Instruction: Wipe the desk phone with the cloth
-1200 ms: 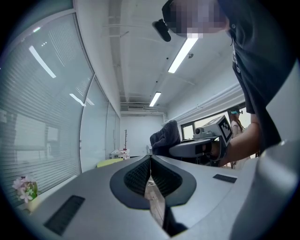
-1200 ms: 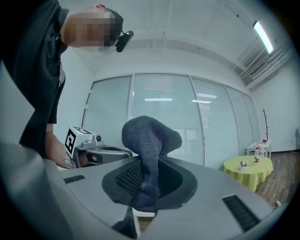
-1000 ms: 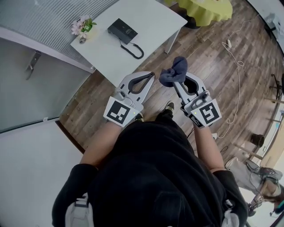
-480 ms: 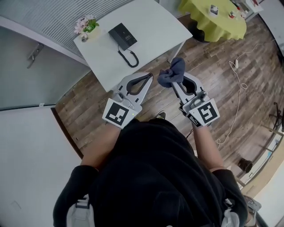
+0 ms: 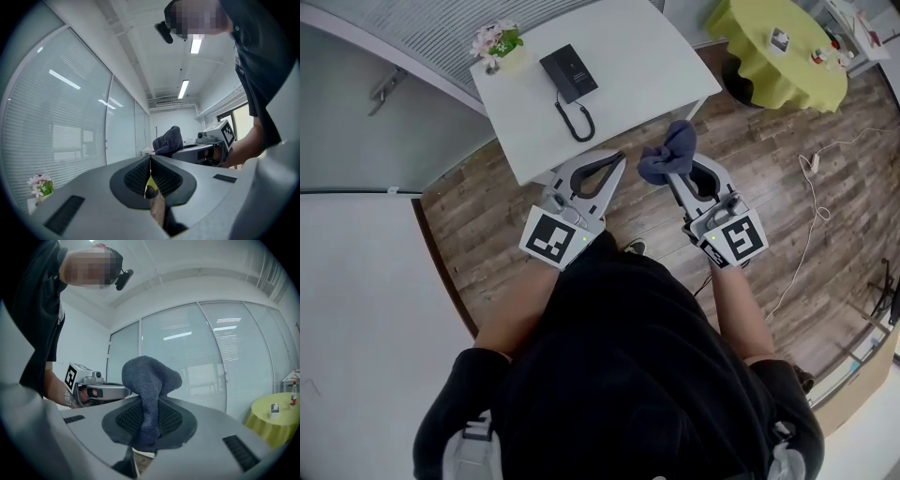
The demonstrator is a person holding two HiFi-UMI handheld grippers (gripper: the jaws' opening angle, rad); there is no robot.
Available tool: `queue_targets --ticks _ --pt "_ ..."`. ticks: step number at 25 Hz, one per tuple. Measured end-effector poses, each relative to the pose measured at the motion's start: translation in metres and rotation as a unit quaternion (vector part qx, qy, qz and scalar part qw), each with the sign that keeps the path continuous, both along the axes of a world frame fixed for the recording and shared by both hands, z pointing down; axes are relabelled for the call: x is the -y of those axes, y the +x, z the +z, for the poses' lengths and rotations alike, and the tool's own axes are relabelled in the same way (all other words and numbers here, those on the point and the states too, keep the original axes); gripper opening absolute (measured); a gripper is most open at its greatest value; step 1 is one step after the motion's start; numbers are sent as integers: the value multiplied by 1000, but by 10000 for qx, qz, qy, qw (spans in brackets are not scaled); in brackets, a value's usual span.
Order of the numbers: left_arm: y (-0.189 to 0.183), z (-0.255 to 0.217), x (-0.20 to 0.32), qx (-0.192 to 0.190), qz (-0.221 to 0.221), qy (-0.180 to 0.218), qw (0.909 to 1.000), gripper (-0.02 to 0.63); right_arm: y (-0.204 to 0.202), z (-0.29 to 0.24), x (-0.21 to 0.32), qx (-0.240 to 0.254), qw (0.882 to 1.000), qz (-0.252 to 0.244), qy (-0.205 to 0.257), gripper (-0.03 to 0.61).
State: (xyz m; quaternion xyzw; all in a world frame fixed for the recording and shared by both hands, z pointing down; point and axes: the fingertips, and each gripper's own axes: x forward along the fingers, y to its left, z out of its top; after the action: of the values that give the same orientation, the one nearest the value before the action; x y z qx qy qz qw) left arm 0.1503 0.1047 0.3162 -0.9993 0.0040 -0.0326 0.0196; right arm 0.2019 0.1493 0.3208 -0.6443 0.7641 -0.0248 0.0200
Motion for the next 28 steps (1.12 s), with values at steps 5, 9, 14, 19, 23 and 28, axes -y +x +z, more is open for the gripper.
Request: queue_targets --ticks 5,9,14,19,23,28 --pt "9 6 17 -45 -183 -61 9998 11 8 7 17 6 9998 -173 -47 78" --pt "17 11 39 -107 -257 -75 9996 11 15 10 41 -61 9995 -290 -110 78" --pt "27 15 72 -152 -325 -153 9992 11 19 11 81 -130 9984 -505 -236 78" --pt "35 24 119 -132 -399 -232 9988 11 26 19 130 -98 9971 -645 -380 78" --pt "39 31 159 -132 -517 -310 9981 11 29 24 167 -172 9959 -741 -486 78" --pt "40 35 197 -150 -558 -313 9978 11 31 27 206 -224 9950 -790 -576 78"
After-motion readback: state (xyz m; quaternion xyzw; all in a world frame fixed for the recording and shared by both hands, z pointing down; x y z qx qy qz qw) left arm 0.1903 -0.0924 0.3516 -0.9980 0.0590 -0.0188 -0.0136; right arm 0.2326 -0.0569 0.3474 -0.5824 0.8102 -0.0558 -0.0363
